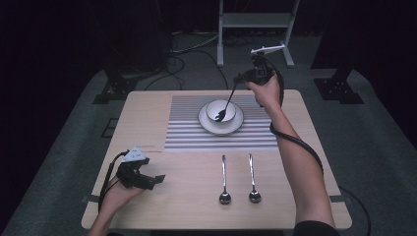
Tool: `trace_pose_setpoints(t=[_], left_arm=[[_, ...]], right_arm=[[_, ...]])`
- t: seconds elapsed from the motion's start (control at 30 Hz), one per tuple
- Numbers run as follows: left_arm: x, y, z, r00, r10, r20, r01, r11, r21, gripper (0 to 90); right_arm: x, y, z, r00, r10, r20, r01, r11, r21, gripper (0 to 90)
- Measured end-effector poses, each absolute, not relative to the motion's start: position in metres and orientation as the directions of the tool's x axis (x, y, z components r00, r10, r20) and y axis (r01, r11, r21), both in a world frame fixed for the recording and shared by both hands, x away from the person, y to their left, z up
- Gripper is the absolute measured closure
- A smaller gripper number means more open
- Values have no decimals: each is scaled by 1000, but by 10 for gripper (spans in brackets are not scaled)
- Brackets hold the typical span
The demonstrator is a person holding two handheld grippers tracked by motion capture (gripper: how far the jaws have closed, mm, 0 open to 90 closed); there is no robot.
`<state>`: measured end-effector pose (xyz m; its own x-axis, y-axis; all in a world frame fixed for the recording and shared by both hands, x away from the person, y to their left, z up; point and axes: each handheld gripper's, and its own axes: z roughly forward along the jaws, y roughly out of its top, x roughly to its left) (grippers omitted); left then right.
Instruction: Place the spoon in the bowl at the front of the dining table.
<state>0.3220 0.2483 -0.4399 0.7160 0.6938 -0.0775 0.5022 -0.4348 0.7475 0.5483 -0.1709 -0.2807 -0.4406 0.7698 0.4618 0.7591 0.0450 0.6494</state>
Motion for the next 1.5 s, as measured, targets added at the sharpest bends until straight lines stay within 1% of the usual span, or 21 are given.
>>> trace_pose_setpoints(t=[0.47, 0.93, 1.0, 1.27, 1.5], left_arm=[[322, 249, -440, 718, 692, -79, 500, -433, 750, 44], [322, 248, -440, 721, 688, -79, 500, -438, 747, 44], [321, 247, -441, 721, 688, -79, 500, -438, 747, 45], [322, 248, -440, 722, 687, -77, 499, -440, 747, 45], [322, 248, -441, 723, 687, -76, 498, -440, 747, 45]], right_arm=[[562, -176, -292, -370, 820, 437, 760, -3, 650, 883], [568, -168, -306, -345, 847, 404, 755, -6, 656, 883], [569, -168, -308, -341, 842, 418, 757, -18, 653, 883], [571, -167, -313, -332, 848, 413, 758, -20, 651, 883], [572, -165, -330, -325, 856, 401, 774, -2, 633, 883]])
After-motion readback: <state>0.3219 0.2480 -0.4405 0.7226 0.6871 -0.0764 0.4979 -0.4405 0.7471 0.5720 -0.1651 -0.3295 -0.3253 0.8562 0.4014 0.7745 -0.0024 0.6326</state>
